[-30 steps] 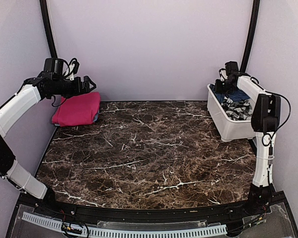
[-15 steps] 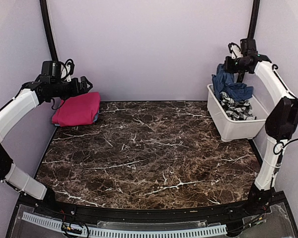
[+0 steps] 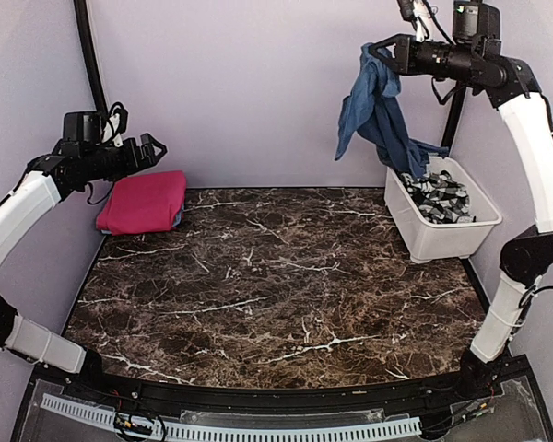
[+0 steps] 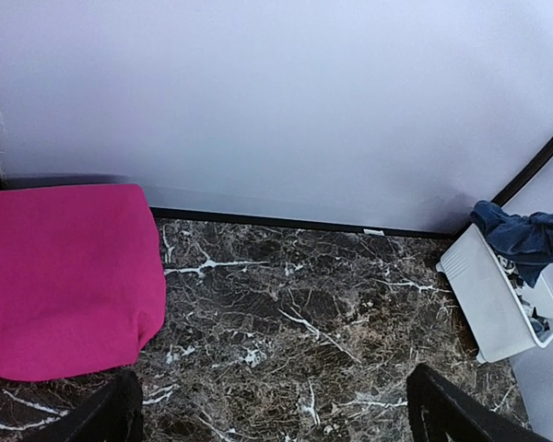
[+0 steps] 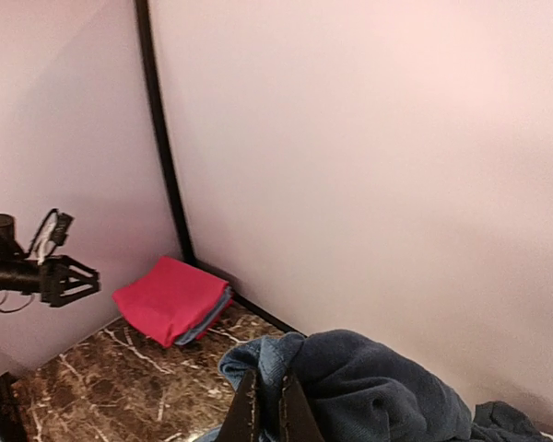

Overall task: Fold and stack the mixed laundry pile
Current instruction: Pick up the crumpled T-shirt from the bin, then place the crumpled T-shirt at the center of the board, then pick up the crumpled T-shirt from the center of the board.

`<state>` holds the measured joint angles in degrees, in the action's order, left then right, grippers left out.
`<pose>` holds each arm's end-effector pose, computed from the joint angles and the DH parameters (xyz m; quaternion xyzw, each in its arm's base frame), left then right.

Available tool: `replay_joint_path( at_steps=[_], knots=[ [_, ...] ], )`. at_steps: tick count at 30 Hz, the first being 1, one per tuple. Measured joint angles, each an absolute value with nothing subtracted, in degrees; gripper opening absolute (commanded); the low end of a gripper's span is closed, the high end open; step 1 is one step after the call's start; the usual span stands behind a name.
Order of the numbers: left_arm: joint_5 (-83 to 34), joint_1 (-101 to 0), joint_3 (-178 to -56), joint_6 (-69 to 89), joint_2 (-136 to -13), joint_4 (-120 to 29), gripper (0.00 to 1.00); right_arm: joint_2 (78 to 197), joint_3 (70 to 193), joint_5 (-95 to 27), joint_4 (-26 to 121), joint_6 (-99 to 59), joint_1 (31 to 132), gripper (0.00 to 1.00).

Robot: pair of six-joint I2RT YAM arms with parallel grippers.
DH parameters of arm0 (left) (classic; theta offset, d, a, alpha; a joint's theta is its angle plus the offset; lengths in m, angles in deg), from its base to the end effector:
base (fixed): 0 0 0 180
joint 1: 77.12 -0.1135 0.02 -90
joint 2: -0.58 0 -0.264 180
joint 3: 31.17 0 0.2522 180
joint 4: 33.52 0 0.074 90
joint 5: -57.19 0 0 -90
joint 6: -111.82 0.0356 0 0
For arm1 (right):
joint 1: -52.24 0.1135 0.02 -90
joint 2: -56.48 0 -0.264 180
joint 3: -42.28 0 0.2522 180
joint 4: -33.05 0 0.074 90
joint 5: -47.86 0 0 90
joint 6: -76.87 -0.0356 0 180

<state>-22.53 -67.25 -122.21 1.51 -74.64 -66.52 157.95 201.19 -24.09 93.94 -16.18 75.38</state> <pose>0.2939 -0.0576 0.4053 -0.0200 0.8031 -0.2235 0.5520 0.2861 0.1343 0.5783 -0.2313 0.6893 0.2646 0.6335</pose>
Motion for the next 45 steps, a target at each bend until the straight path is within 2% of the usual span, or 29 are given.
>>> replay_joint_path(
  at_steps=[8,14,17,19,20,21,22,23,24,26,29,33,37,45],
  knots=[
    [-21.50,-67.25,-122.04,1.29,-73.85,-65.76,0.99,155.41,203.57,-17.36,92.17,-18.10,89.94,0.00],
    [-21.17,-67.25,-121.99,1.00,-73.85,-65.71,0.99,151.96,202.54,-12.14,87.26,-21.03,92.04,0.00],
    [-20.78,-67.25,-121.69,1.00,-73.81,-65.65,0.99,147.59,195.64,-13.62,84.57,-21.03,91.60,0.00],
    [-20.43,-67.25,-121.14,1.02,-73.70,-65.60,0.99,142.87,185.47,-15.50,81.42,-21.51,90.72,0.00],
    [-20.30,-67.25,-120.57,1.05,-73.50,-65.49,0.99,138.78,175.53,-16.90,77.46,-22.23,89.74,0.00],
    [-20.19,-67.25,-119.87,1.07,-73.22,-65.47,0.99,135.52,167.11,-18.15,76.06,-23.17,88.65,0.08],
    [-20.12,-67.25,-119.04,1.07,-72.84,-65.49,0.99,133.23,160.64,-19.33,74.99,-23.92,87.71,0.38],
    [-19.99,-67.25,-118.21,1.09,-72.47,-65.60,0.99,130.98,152.71,-20.79,73.57,-24.90,86.46,0.64],
    [-19.84,-67.25,-117.49,1.13,-72.14,-65.78,0.99,129.71,145.85,-22.65,73.59,-26.06,85.24,0.79],
    [-19.62,-67.10,-116.44,1.29,-71.60,-66.46,0.99,129.43,134.68,-27.22,74.38,-27.70,83.10,0.88],
    [-19.47,-66.07,-115.89,2.18,-71.36,-68.42,0.99,131.20,125.89,-33.49,79.28,-28.81,81.61,0.92],
    [-19.82,-59.45,-115.76,4.89,-72.06,-72.68,0.99,131.02,125.37,-36.18,82.01,-28.77,81.59,0.91],
    [-18.48,-49.55,-112.59,7.78,-72.69,-75.88,0.99,130.34,127.16,-33.29,80.02,-28.05,81.68,0.89],
    [-17.98,-34.56,-104.44,8.83,-80.28,-83.05,0.86,138.26,126.09,-23.68,76.28,-26.06,87.23,0.84]
  ],
)
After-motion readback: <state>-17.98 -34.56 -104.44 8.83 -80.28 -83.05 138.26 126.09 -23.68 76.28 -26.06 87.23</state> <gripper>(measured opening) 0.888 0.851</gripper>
